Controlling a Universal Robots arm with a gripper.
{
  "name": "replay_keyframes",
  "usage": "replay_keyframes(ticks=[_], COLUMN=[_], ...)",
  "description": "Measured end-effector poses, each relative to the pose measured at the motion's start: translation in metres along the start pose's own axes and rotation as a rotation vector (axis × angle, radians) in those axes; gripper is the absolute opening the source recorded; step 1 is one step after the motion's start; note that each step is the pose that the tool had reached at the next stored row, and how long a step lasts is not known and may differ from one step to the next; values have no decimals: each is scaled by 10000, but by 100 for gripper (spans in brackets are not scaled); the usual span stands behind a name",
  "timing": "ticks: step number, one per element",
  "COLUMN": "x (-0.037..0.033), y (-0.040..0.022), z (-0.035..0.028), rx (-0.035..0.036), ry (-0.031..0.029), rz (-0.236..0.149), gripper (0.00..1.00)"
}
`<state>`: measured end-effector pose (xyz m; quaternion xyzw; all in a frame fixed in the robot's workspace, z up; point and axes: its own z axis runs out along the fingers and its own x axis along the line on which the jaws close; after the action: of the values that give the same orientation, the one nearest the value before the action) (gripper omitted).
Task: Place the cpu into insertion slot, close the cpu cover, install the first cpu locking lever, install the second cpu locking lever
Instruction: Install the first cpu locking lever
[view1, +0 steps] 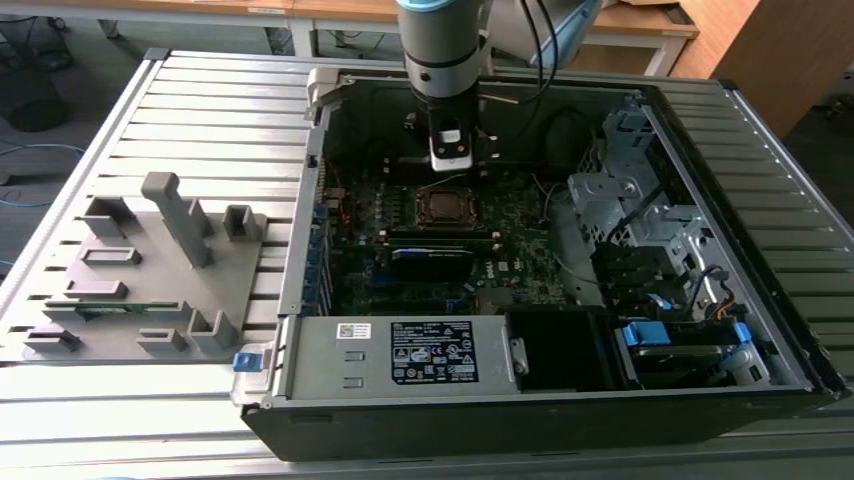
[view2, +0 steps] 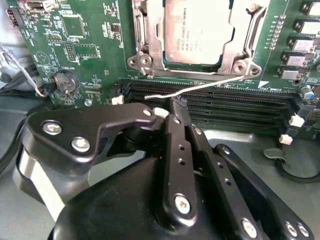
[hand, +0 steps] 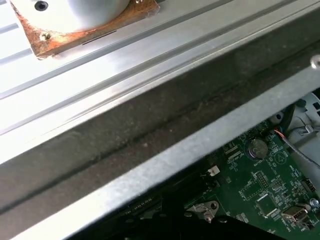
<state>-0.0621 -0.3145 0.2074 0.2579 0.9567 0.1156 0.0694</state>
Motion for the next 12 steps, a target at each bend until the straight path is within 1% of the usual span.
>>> replay_keyframes(ticks=[1, 4, 6, 8, 12], x=[-1, -6, -9, -10, -6], y=[3, 23, 32, 37, 42], z=[-11, -85, -122, -137, -141], rx=[2, -2, -5, -10, -16], ry=[2, 1, 4, 6, 7], rz=[0, 1, 2, 3, 4], gripper=[10, 10, 10, 10, 10])
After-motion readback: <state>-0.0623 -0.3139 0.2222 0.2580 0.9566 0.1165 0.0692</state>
